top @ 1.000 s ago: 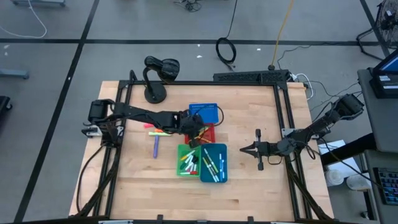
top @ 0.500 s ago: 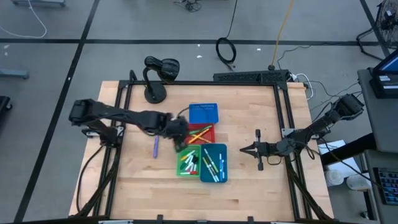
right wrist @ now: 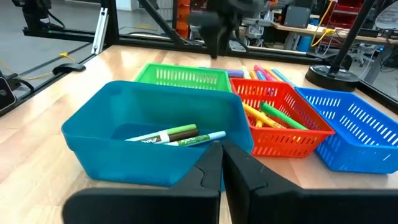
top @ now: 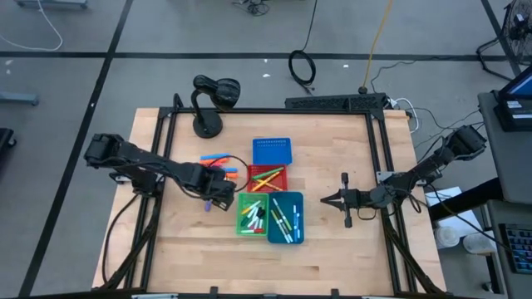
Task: Pick & Place Markers
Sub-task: Put the large purple highlighter pen into the blue bin
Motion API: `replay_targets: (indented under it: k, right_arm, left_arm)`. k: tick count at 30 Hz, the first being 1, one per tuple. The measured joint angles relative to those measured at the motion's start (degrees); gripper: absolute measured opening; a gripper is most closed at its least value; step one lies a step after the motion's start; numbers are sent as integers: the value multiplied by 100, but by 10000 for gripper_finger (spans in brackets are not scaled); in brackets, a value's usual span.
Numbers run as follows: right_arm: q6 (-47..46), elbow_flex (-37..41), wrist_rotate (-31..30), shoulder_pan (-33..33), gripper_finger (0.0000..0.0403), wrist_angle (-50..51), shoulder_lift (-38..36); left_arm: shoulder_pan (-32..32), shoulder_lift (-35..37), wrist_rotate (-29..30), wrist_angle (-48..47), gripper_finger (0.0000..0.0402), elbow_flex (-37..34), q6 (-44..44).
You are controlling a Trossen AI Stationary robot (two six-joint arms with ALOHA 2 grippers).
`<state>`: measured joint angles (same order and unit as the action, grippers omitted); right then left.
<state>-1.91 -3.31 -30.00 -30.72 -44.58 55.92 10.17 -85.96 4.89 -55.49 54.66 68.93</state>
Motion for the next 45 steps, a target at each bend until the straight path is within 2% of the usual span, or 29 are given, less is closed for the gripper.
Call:
replay_targets:
  k: [6,13,19,24,37,41,45]
  right_arm:
    - [7,0,0,0,0,-15,0]
    - [13,0,0,0,0,-13,0]
    - [-28,0,2,0,0,15,0]
    - [-29,-1,2,0,0,27,0]
    - [-26,-1,2,0,0,27,0]
    - [-26,0,2,0,0,24,0]
    - [-26,-2,2,0,0,25,0]
  left_arm:
    - [-402,7,-223,243,189,-770,133]
    - [-645,7,-264,505,189,-1163,232]
    - [-606,27,-530,1478,189,-1460,86]
    - [-542,36,-551,1527,189,-1675,429]
    - [-138,29,-462,1489,187,-1745,628]
    - [-35,25,-433,1461,158,-1747,668]
    - [37,20,-341,1486,103,-1747,652]
